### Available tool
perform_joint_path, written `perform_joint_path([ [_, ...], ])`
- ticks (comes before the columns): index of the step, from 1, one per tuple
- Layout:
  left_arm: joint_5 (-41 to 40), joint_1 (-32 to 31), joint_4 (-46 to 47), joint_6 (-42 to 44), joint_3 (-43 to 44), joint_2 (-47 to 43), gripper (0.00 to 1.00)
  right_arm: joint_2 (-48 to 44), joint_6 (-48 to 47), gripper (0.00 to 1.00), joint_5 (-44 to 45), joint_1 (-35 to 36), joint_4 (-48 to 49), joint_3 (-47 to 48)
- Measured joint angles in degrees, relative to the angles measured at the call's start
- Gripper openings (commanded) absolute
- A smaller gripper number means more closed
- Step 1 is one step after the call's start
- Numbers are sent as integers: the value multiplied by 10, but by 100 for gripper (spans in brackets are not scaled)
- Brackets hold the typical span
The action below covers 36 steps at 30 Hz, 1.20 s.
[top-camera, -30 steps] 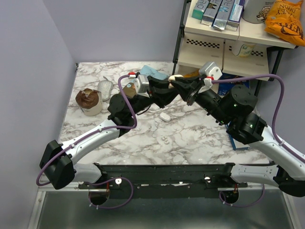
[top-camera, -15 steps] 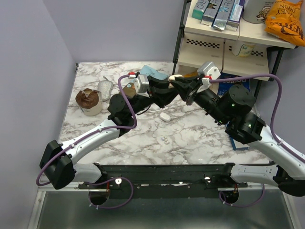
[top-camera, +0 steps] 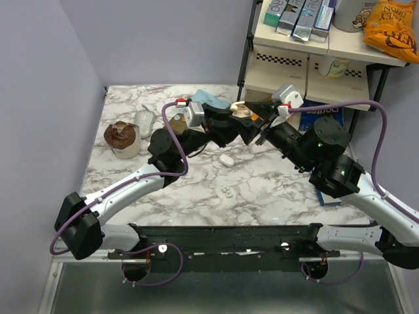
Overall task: Insert the wireless bluetooth earbuds into the charging case
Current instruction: Place the earbud in the charging case.
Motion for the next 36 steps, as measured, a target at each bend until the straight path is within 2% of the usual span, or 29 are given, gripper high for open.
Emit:
perform_joint_path([
  [7, -3, 2, 1, 2, -3, -1, 0, -15, 15, 67, 24, 0, -4, 10],
  [13, -3, 2, 0, 9, -20, -6, 0, -41, 25, 55, 33, 0, -26, 43],
  [20, -3, 2, -21, 32, -31, -17, 0, -1, 35, 44, 31, 0, -120, 140],
  [27, -2, 2, -49, 55, -33, -28, 0, 55, 47, 43, 11, 0, -202, 167],
  [36, -2, 2, -54, 62, -39, -35, 0, 78, 49, 44, 10, 0, -231, 171],
])
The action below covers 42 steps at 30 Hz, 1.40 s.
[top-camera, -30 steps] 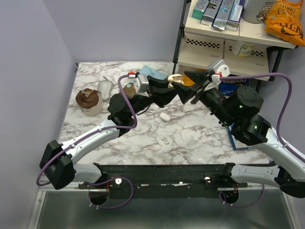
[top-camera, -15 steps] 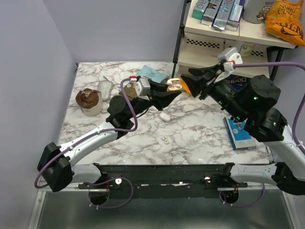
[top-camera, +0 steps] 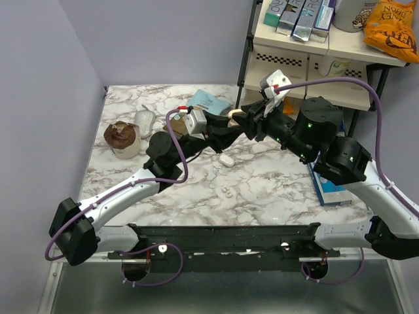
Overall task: Insert the wireless bluetooth earbuds into the charging case
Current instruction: Place the earbud in the charging case, then adjust the earbud with the charging case.
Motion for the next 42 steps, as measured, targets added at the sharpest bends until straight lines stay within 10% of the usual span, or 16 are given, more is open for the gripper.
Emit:
perform_joint_path([
  [20, 6, 0, 0, 1, -8, -15, 0, 19, 8, 44, 23, 0, -7, 14],
  [42, 6, 0, 0, 10, -13, -18, 0, 30, 39, 72, 25, 5, -39, 50],
])
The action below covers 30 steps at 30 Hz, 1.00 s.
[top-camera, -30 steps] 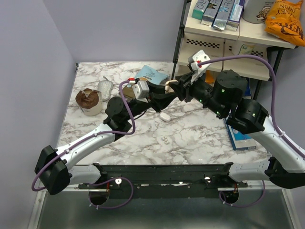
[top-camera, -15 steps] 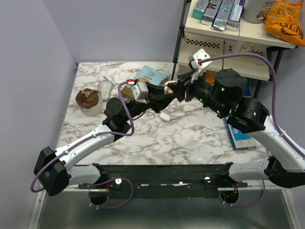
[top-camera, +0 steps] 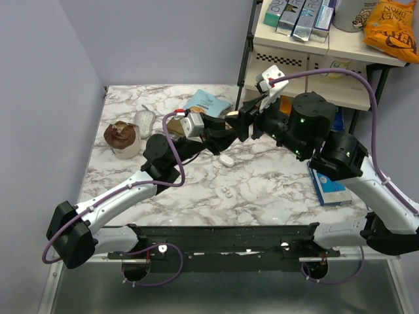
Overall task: Insert the wireless bluetooth earbuds into the charging case
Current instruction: Adjust the earbud with the charging case.
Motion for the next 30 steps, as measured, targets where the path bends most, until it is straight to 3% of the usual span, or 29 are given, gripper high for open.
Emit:
perform_joint_path([
  [30, 0, 0, -9, 2, -1, 0, 0, -15, 5, 72, 16, 6, -9, -28],
])
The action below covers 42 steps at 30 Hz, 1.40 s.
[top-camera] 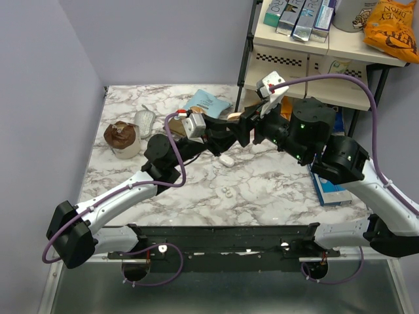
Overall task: Insert the wireless bluetooth earbuds into the charging case
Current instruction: Adjust the earbud with the charging case.
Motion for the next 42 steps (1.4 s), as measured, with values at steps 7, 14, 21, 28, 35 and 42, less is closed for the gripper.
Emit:
perform_joint_path([
  [7, 0, 0, -1, 0, -1, -3, 0, -7, 0, 72, 3, 0, 0, -5],
  [14, 0, 0, -1, 0, -1, -7, 0, -16, 0, 72, 4, 3, -2, -8],
  [21, -4, 1, -1, 0, -1, -7, 0, -20, -1, 72, 19, 3, -9, -9],
  [28, -3, 1, 5, 0, -1, -15, 0, -23, -6, 72, 44, 2, -13, -12],
  [35, -3, 1, 6, 0, -1, -17, 0, -26, -6, 73, 44, 2, -10, -14],
  [42, -3, 1, 10, 0, -22, -28, 0, -73, -3, 56, 57, 2, 28, -47],
])
